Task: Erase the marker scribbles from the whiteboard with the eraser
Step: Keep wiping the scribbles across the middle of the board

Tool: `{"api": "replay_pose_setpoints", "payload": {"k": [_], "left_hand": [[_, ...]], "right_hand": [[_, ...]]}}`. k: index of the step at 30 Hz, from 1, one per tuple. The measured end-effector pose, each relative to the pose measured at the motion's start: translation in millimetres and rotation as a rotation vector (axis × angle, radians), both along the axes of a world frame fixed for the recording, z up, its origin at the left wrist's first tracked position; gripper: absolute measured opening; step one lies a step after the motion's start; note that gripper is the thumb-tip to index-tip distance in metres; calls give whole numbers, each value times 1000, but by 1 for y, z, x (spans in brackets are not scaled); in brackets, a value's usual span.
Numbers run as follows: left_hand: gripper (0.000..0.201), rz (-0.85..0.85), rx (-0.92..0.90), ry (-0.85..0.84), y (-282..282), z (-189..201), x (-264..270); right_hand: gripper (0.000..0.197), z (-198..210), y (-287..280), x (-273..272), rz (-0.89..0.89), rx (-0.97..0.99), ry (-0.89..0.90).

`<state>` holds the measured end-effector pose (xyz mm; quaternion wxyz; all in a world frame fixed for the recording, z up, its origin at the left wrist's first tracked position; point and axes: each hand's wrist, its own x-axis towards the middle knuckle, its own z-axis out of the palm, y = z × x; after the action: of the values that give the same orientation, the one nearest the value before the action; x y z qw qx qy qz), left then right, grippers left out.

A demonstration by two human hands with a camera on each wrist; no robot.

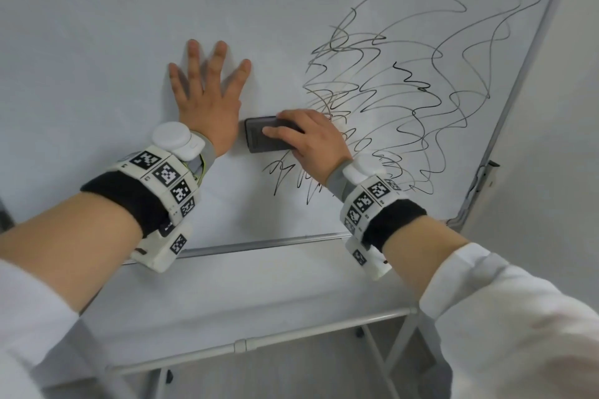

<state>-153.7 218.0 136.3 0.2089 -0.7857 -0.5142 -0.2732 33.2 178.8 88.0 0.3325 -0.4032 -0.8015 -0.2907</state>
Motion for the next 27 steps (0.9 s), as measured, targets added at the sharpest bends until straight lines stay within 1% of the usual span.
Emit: {"api": "replay_pose_setpoints", "payload": {"k": [2, 4, 5, 7, 9, 11, 12, 14, 17, 20, 22, 24, 27], "left_hand": [[60, 8, 0, 15, 0, -3, 0], [60, 16, -6, 36, 0, -6, 0], [60, 19, -8, 43, 0, -7, 0], [60, 26, -11, 50, -1, -10, -1], [61, 26, -15, 54, -2, -12, 0], [61, 28, -19, 57, -4, -14, 1], [62, 30, -22, 58, -4, -15, 2], [62, 29, -28, 61, -6, -18, 3], [61, 29, -33, 64, -6, -21, 2], [61, 18, -38, 73, -7, -23, 3], [61, 18, -39, 75, -7, -24, 3], [62, 24, -46, 80, -7, -25, 3], [66, 23, -46, 87, -6, -29, 5]], "right_hand": [[43, -25, -6, 3, 19, -21, -66], [40, -45, -14, 7, 40, -88, -139], [42, -49, -16, 9, 44, -119, -167], [44, -45, -15, 11, 52, -139, -200], [43, -34, -13, 11, 28, -115, -175], [41, -23, -10, 11, -10, -82, -68], [43, -22, -9, 11, -17, -64, -19], [43, -32, -9, 11, -6, -43, -2], [35, -66, -18, 17, 69, -126, -121], [38, -85, -30, 25, 70, -196, -213], [40, -78, -29, 24, 58, -193, -224], [40, -60, -25, 19, 33, -186, -192], [40, -38, -18, 16, -32, -186, -24]]}}
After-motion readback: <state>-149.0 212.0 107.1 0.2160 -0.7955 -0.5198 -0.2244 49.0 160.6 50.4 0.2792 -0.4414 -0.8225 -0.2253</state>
